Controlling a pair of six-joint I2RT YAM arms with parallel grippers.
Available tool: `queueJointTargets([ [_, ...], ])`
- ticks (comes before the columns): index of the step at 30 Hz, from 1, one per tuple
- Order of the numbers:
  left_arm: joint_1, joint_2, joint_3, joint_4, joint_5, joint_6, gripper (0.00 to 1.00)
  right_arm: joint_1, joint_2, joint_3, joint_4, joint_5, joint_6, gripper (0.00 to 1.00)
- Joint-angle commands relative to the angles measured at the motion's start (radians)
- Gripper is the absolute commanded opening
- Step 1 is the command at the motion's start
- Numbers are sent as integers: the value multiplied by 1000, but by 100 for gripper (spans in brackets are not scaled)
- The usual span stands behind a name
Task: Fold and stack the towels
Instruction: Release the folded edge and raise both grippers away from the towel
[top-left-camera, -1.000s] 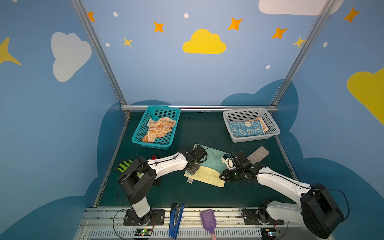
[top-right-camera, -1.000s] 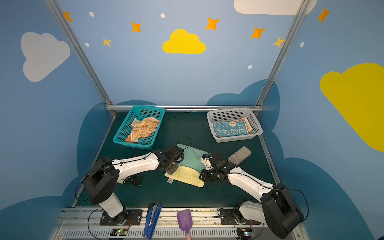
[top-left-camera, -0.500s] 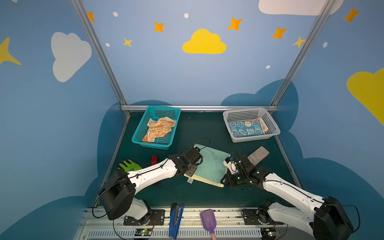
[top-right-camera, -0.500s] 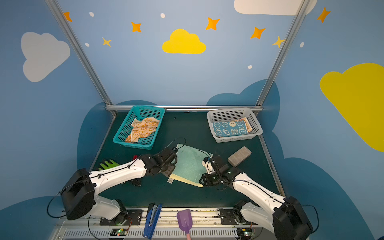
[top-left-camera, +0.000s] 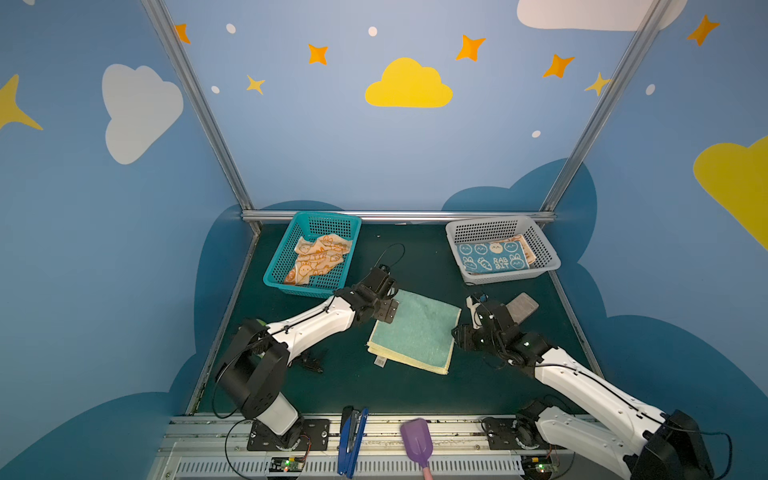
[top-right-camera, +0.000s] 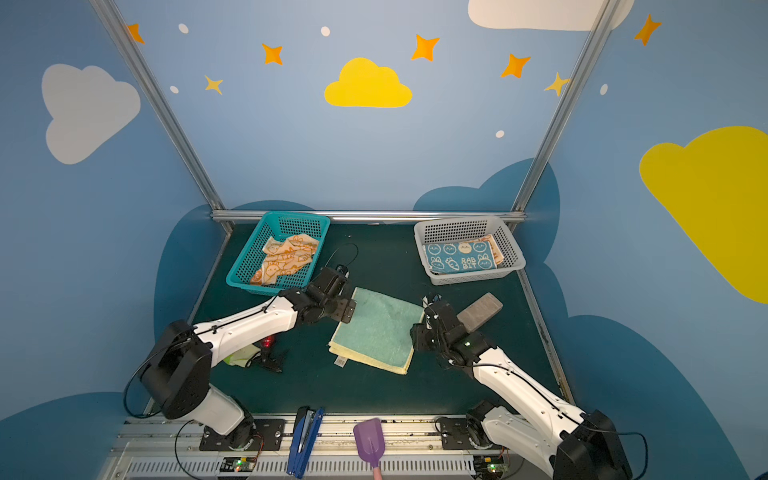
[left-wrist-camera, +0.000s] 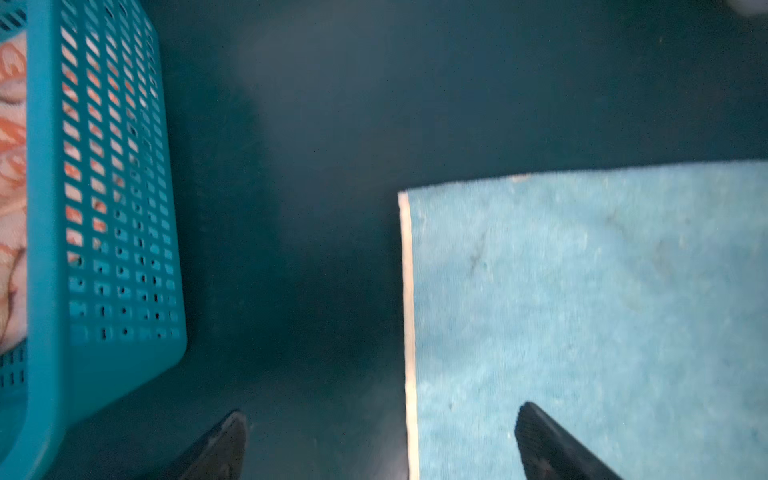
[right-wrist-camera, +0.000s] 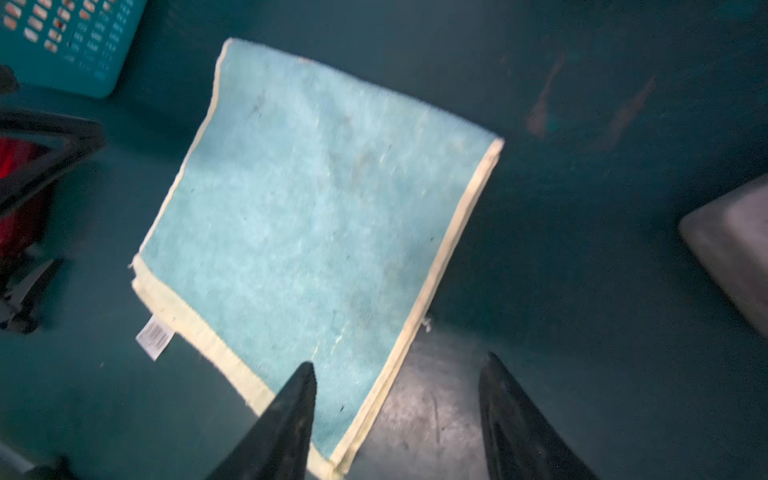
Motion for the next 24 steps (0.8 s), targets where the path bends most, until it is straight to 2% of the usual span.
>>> queueJointTargets([
  [1, 41, 67, 82, 50, 34, 34, 100, -45, 51, 46, 34, 63, 10, 61],
  [3, 67, 124, 151, 27, 84, 49, 100, -72, 86, 56, 57, 51, 14, 61],
  [8, 96, 302, 360, -93, 79, 72, 99, -125, 191, 101, 103, 39, 12, 61],
  [12, 97, 408, 460, -149, 108, 98, 91, -149, 258, 125, 131, 34, 6, 60],
  [15, 97, 457, 500, -187, 120, 103, 81, -167, 296, 137, 145, 25, -1, 59],
  [21, 97, 492, 510, -200, 142, 103, 68, -185, 346, 167, 143, 3, -16, 58],
  [24, 94, 513, 521, -201, 140, 98, 65, -190, 371, 190, 114, -9, -12, 58],
])
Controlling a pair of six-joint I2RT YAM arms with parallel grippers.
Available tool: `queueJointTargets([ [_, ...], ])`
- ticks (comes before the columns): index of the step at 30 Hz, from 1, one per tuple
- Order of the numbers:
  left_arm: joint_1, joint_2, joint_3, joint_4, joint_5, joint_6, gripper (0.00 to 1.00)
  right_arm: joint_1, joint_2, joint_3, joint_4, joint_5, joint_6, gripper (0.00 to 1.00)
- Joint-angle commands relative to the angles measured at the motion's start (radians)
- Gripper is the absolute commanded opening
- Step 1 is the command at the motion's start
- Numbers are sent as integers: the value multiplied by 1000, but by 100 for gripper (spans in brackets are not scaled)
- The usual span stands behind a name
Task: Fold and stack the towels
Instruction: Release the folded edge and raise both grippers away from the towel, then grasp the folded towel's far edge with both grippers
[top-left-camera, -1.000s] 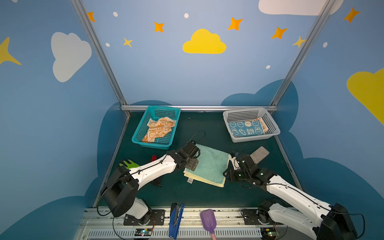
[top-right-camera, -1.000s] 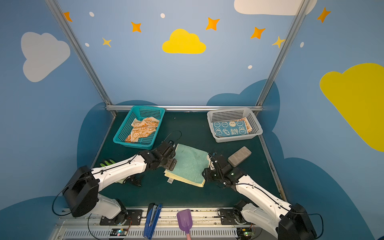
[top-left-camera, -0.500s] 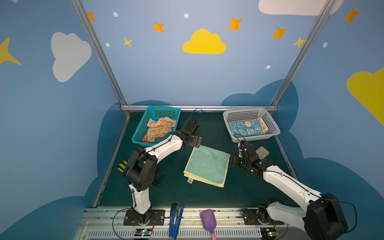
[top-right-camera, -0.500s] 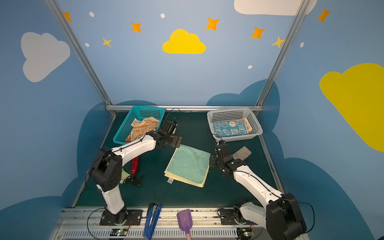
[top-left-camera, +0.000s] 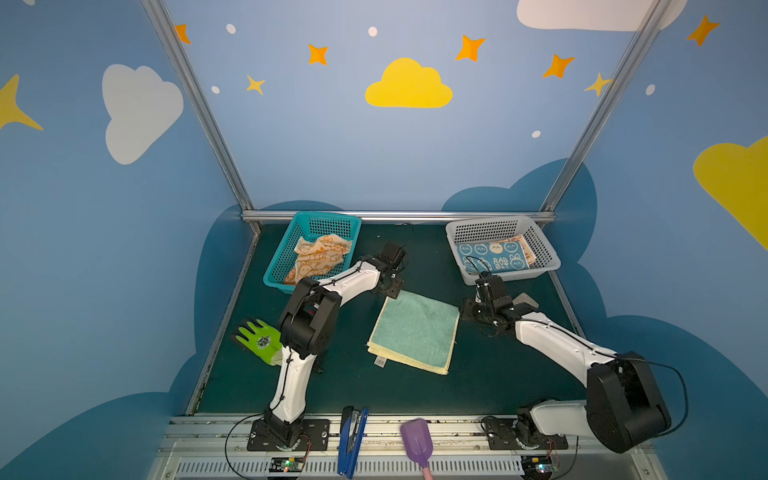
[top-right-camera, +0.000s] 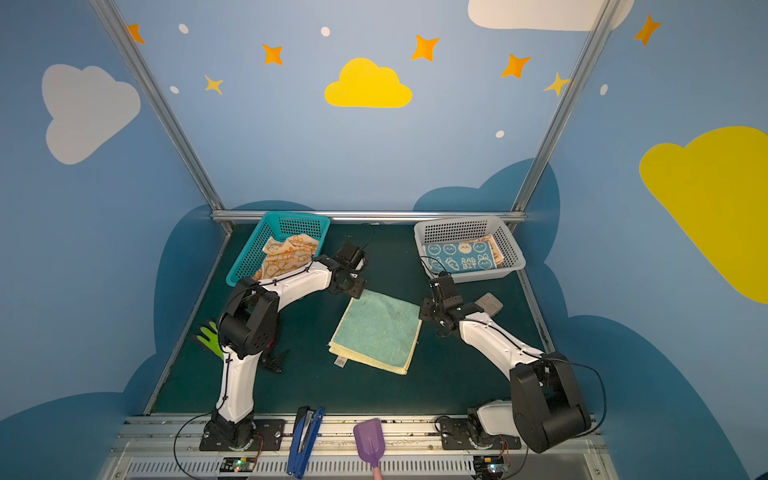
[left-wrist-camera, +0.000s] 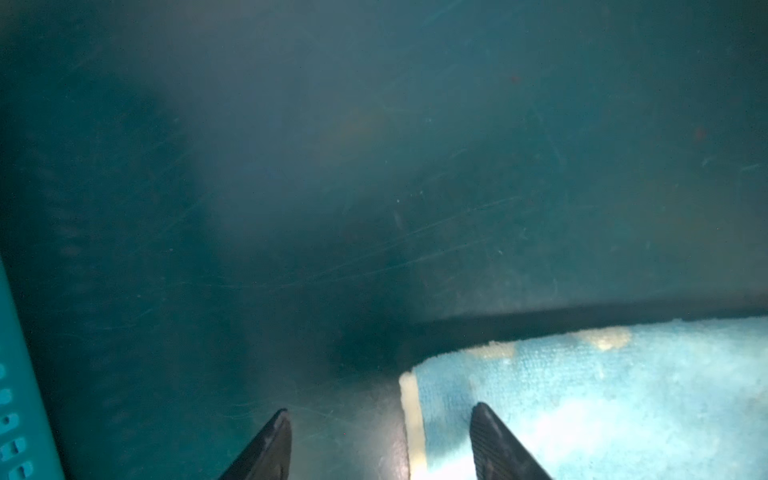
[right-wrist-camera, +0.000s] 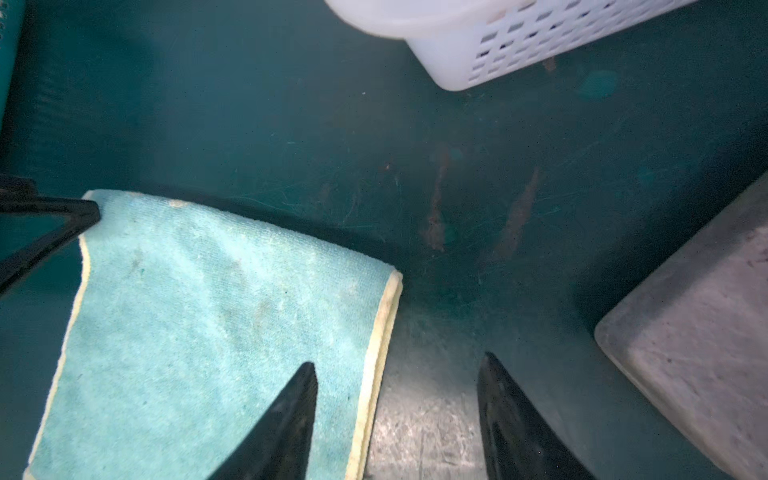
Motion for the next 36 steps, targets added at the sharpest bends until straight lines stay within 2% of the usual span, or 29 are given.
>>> queueJointTargets([
  [1, 0, 33, 42, -25, 7, 1, 65, -7, 30, 51, -31, -23, -3, 57],
  [8, -7, 94, 98, -57, 4, -9, 59, -12, 109, 146, -155, -77, 7, 56],
  [14, -11, 120, 89, -78, -26, -23, 58, -14, 130, 162, -155, -105, 5, 55],
  [16, -12, 134, 94, -85, -30, -25, 54, -14, 130, 162, -148, -107, 6, 55],
  [23, -11, 185, 126, -109, -4, -42, 33, -14, 144, 169, -149, -103, -11, 55],
  [25, -12, 186, 120, -106, -2, -50, 22, -14, 148, 176, -153, -106, -29, 55],
  [27, -12, 183, 109, -104, -14, -63, 6, -14, 157, 197, -163, -141, -79, 55],
  [30, -10, 162, 75, -98, -64, -86, 4, -3, 185, 257, -206, -220, -216, 55],
  [36, 0, 83, -14, -89, -157, -130, 4, 64, 224, 356, -211, -202, -507, 57],
])
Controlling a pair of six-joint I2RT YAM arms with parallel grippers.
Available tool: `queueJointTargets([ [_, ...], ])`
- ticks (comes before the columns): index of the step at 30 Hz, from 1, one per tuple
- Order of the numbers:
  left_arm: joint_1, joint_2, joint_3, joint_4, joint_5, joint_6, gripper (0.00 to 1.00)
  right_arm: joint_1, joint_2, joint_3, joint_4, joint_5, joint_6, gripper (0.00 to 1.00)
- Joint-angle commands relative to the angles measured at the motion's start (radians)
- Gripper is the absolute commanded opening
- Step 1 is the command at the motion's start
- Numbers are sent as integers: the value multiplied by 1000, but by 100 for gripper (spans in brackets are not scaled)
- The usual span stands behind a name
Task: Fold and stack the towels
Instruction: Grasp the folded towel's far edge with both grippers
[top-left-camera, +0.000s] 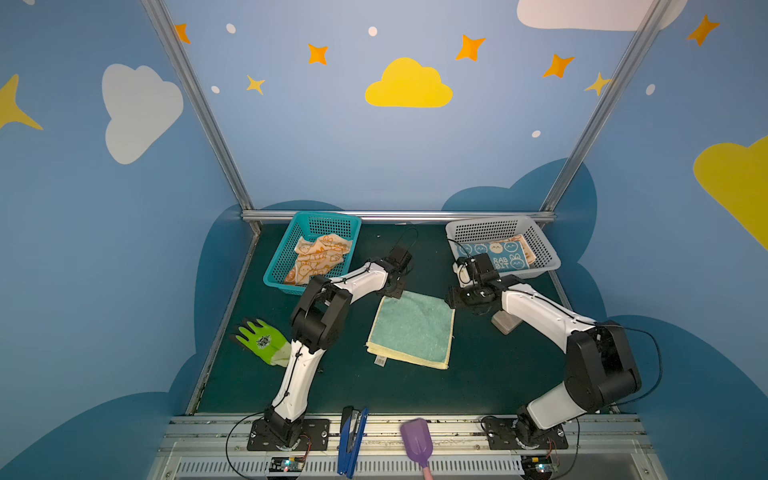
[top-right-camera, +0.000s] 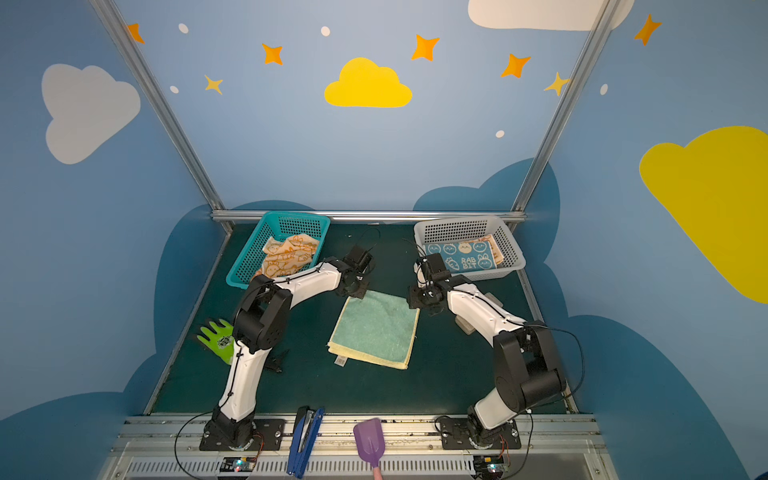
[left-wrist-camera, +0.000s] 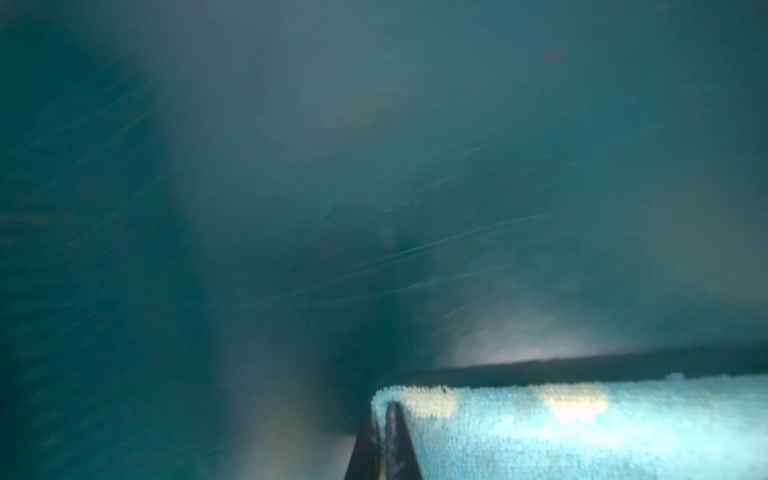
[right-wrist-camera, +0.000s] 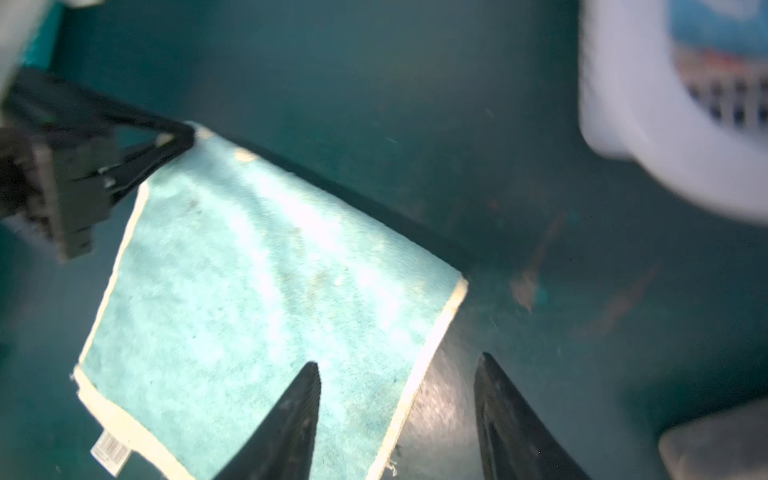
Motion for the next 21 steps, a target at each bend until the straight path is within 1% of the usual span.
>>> queueJointTargets([
  [1, 23, -18, -72, -77, -85, -34, 4, 35, 15, 41, -2, -16, -245, 57],
  [3, 26, -33, -96, -69, -95, -34, 4, 39, 30, 60, 19, -48, -353, 58],
  [5, 26, -44, -115, -61, -97, -31, 4, 37, 60, 100, 19, -83, -530, 56],
  [7, 27, -48, -127, -56, -100, -30, 4, 36, 103, 170, -30, -100, -599, 55],
  [11, 33, -59, -150, -36, -99, -36, 4, 29, 223, 349, -183, -93, -609, 53],
  [15, 39, -70, -159, -28, -86, -36, 5, 13, 340, 480, -301, -81, -645, 51],
  [16, 40, -73, -163, -23, -79, -37, 5, 5, 369, 503, -320, -86, -659, 49],
  [19, 48, -86, -179, -6, -48, -36, 6, -14, 414, 511, -327, -94, -693, 48],
  [21, 54, -94, -186, 2, -24, -36, 7, -19, 439, 508, -330, -79, -715, 48],
])
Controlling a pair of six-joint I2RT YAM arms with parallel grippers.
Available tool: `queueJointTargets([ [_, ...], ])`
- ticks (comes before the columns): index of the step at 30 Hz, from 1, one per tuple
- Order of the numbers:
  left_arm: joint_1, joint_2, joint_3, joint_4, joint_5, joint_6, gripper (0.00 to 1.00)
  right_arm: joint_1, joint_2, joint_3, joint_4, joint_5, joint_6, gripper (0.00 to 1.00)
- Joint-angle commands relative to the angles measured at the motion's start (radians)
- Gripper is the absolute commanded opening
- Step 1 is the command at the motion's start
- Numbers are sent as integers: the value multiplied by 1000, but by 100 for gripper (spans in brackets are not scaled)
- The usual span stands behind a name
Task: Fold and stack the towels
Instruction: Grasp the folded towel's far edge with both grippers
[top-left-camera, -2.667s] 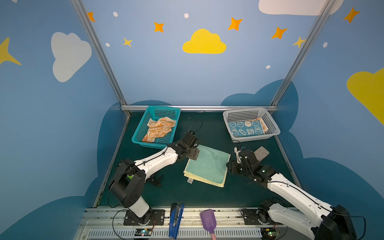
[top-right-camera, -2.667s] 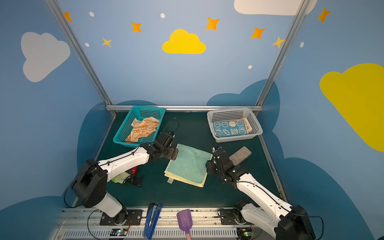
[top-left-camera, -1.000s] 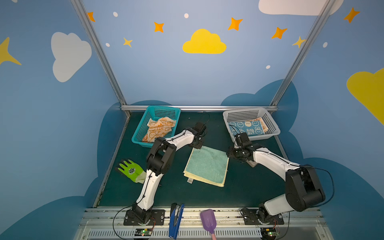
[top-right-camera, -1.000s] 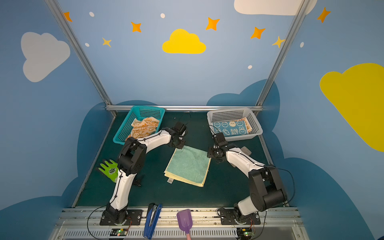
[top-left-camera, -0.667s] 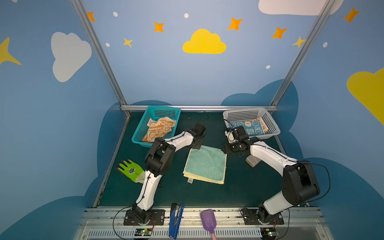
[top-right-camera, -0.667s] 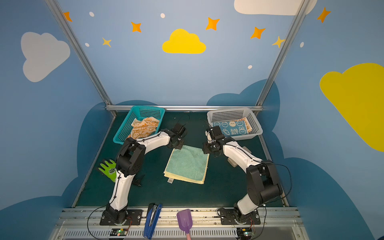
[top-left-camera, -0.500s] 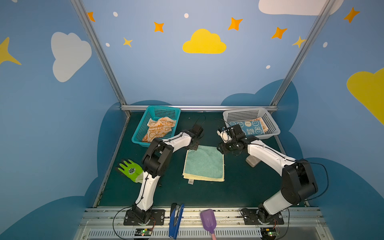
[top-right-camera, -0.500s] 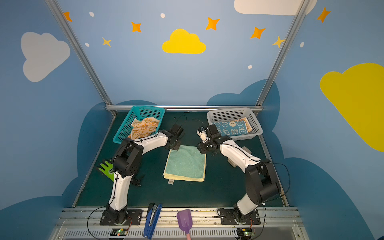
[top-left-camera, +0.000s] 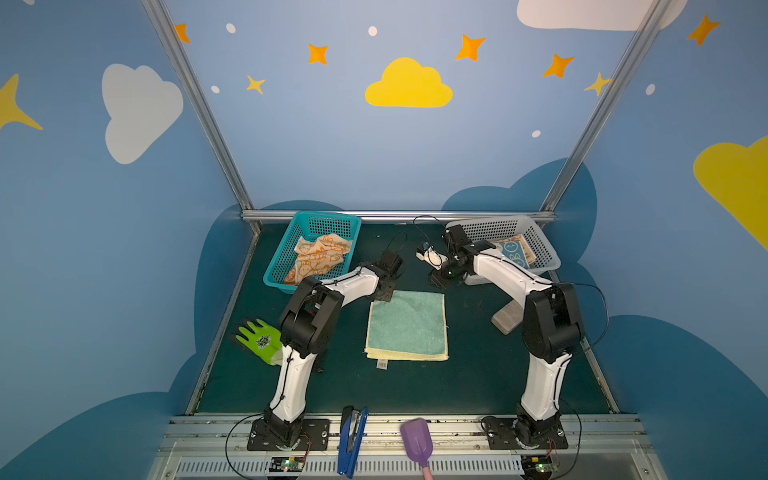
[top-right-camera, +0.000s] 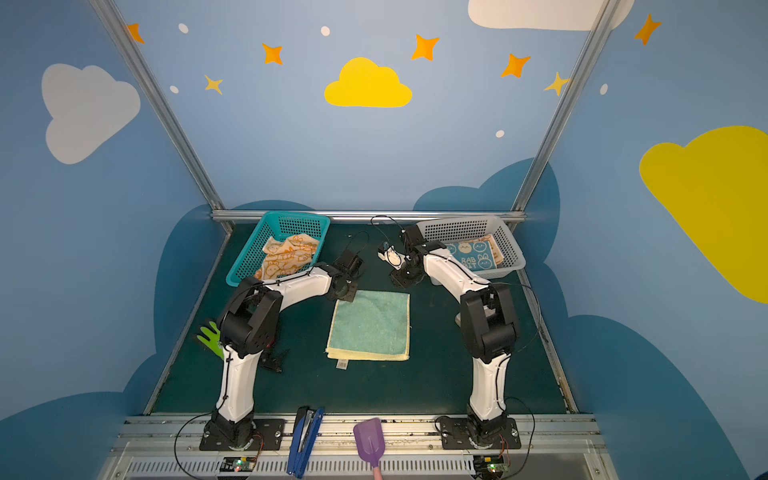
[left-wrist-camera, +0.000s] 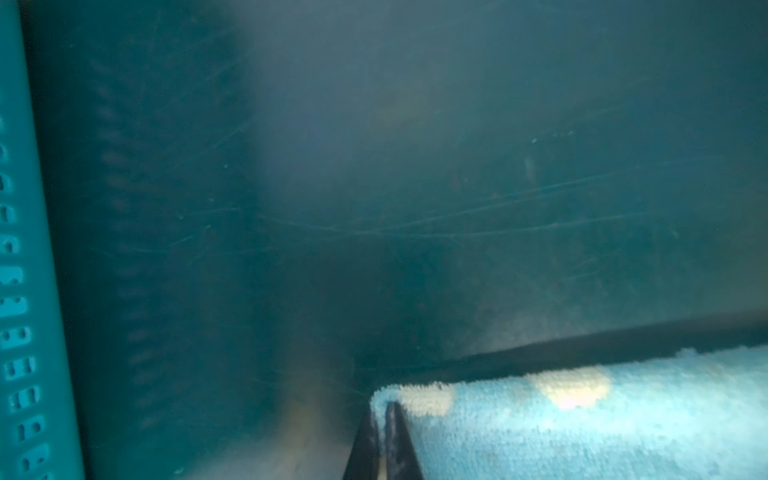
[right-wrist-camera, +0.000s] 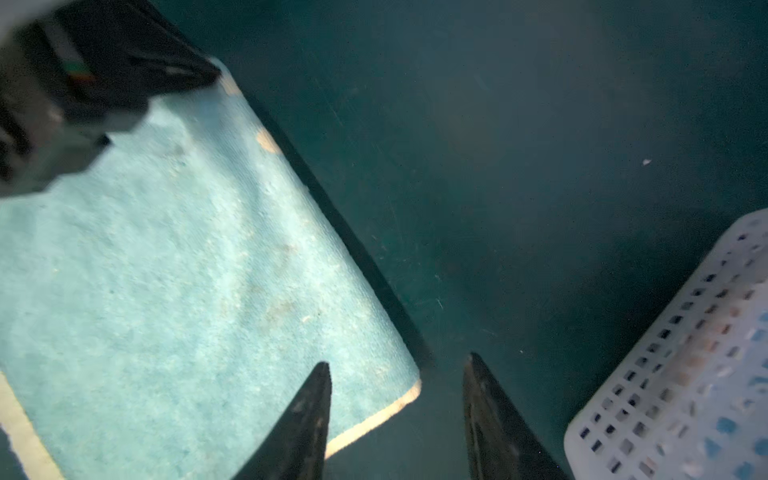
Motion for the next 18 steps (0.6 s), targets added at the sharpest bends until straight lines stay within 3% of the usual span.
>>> queueJointTargets([
  [1, 23, -6, -35, -56, 37, -9, 7, -11, 45, 11, -86, 13, -72, 48],
  [18, 37, -11, -36, -51, 108, 1, 17, -14, 252, 159, -176, 85, -77, 44],
])
